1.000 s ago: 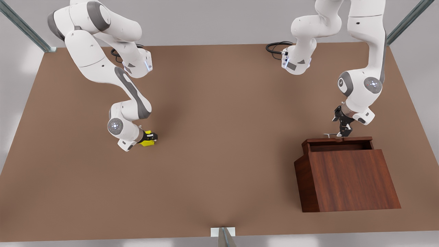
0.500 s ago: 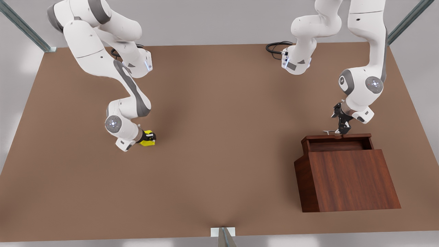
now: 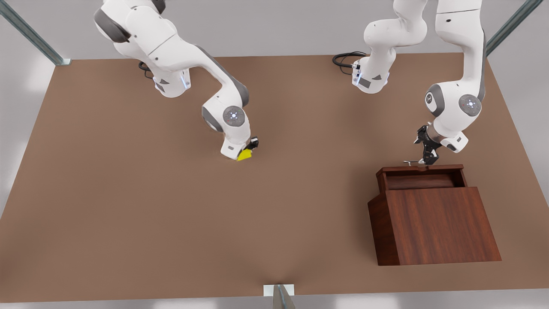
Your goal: Open the drawer with left arm, place the square in the middle with right arm, and place the square in the drawer with left arm
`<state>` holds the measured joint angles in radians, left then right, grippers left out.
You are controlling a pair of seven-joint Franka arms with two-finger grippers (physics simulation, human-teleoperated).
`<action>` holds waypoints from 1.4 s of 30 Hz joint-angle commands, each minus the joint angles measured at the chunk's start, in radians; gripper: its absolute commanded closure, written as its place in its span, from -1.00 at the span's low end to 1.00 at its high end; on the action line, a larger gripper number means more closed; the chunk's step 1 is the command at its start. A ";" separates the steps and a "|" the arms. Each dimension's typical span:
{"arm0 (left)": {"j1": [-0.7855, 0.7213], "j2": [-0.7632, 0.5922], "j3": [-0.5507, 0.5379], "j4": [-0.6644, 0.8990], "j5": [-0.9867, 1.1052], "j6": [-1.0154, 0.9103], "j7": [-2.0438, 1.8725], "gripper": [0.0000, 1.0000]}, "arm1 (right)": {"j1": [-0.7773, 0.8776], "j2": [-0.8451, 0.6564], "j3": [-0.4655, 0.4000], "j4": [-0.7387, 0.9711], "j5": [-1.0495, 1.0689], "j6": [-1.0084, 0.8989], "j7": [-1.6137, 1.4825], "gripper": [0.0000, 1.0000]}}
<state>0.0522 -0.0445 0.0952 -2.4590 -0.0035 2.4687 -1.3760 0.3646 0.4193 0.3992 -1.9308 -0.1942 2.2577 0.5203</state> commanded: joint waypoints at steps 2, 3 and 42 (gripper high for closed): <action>0.000 -0.002 0.000 0.000 0.000 -0.001 0.000 -1.00 | 0.022 0.016 0.015 0.024 -0.034 -0.020 0.035 -0.34; 0.000 -0.002 0.000 0.000 0.000 -0.001 0.000 -1.00 | 0.023 0.015 0.046 0.029 -0.050 -0.040 0.061 -0.34; -0.005 0.032 -0.207 0.724 0.008 -0.878 0.283 -1.00 | 0.247 0.351 0.079 0.340 -0.090 0.008 0.245 -1.00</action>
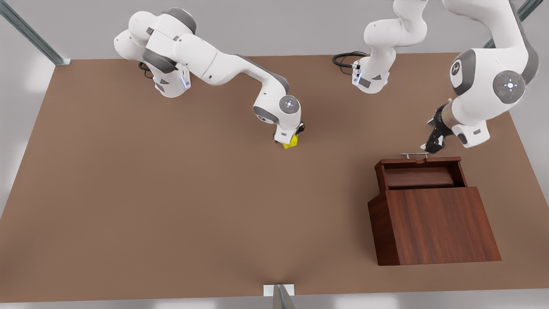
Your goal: Open the drawer with left arm, place the square in the middle with right arm, and place the square in the drawer with left arm
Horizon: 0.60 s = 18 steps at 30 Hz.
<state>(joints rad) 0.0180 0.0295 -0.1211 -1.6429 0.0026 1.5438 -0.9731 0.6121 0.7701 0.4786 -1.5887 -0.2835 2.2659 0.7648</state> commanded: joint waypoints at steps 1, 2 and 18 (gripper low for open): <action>0.030 0.032 -0.011 0.061 -0.001 -0.030 0.066 -1.00 | 0.000 -0.002 0.000 0.003 0.000 0.000 -0.002 -1.00; 0.030 0.119 -0.032 0.181 0.002 -0.094 0.137 -1.00 | -0.002 -0.040 -0.002 -0.008 0.009 -0.006 -0.004 -1.00; -0.543 0.316 -0.133 0.089 0.033 0.418 -0.394 -1.00 | -0.529 -0.542 -0.545 0.226 0.322 -0.678 -0.866 -1.00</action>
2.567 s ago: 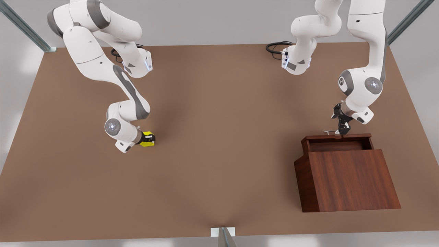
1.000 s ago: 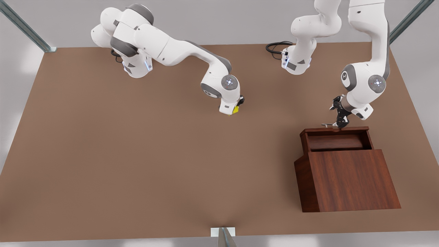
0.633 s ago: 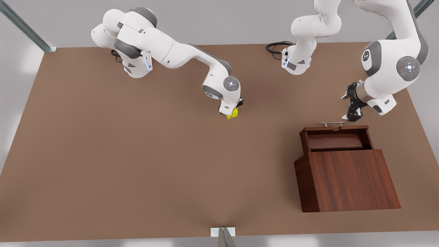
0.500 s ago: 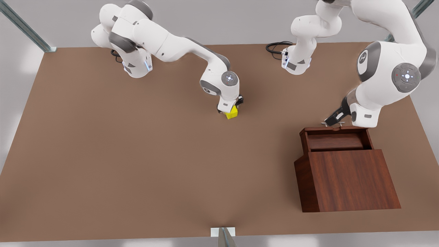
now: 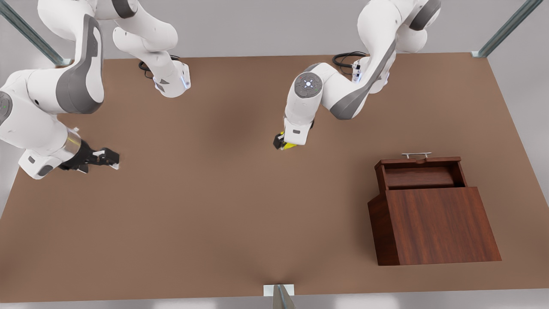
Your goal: Open the drawer with left arm, place the square in the middle with right arm, and place the square in the drawer with left arm
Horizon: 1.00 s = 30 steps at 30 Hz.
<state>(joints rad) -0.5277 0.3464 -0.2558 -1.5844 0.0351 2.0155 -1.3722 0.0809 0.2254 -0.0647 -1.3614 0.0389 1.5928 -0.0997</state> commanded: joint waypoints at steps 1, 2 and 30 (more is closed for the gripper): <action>-0.009 -0.001 0.000 -0.012 -0.003 0.023 -0.001 -1.00 | -0.001 -0.003 -0.001 0.001 -0.001 0.001 0.002 -1.00; -0.015 0.002 0.000 -0.028 -0.004 0.029 0.010 -1.00 | -0.001 -0.003 -0.006 0.001 0.006 0.006 0.005 -1.00; -0.285 -0.006 0.199 -0.511 -0.123 0.431 -1.269 -1.00 | -0.006 -0.008 -0.006 -0.025 -0.002 0.027 0.011 -1.00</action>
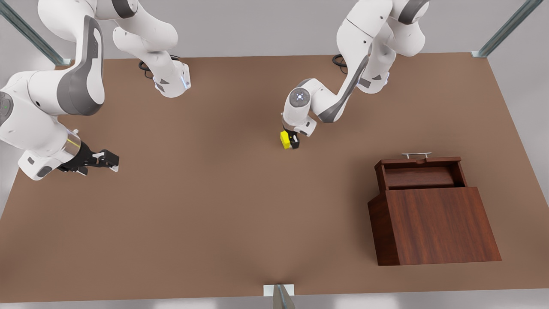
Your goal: Open the drawer with left arm, place the square in the middle with right arm, and place the square in the drawer with left arm
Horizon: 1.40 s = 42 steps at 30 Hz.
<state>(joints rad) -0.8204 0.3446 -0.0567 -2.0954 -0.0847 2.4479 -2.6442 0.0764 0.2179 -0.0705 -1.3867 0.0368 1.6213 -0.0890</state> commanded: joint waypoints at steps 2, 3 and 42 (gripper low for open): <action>-0.002 0.011 0.002 -0.002 -0.003 0.011 0.000 -1.00 | 0.000 0.001 0.000 0.000 0.000 0.002 0.000 -1.00; -0.002 0.013 0.002 -0.006 -0.003 0.013 0.000 -1.00 | 0.000 0.001 0.000 0.000 0.000 0.002 0.000 -1.00; -0.048 0.137 0.005 -0.037 0.005 0.145 -0.023 -1.00 | -0.009 0.031 -0.003 0.002 0.008 0.043 -0.002 -1.00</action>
<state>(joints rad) -0.8682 0.4838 -0.0522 -2.1323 -0.0803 2.5924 -2.6676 0.0569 0.2486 -0.0735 -1.3844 0.0436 1.6638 -0.0905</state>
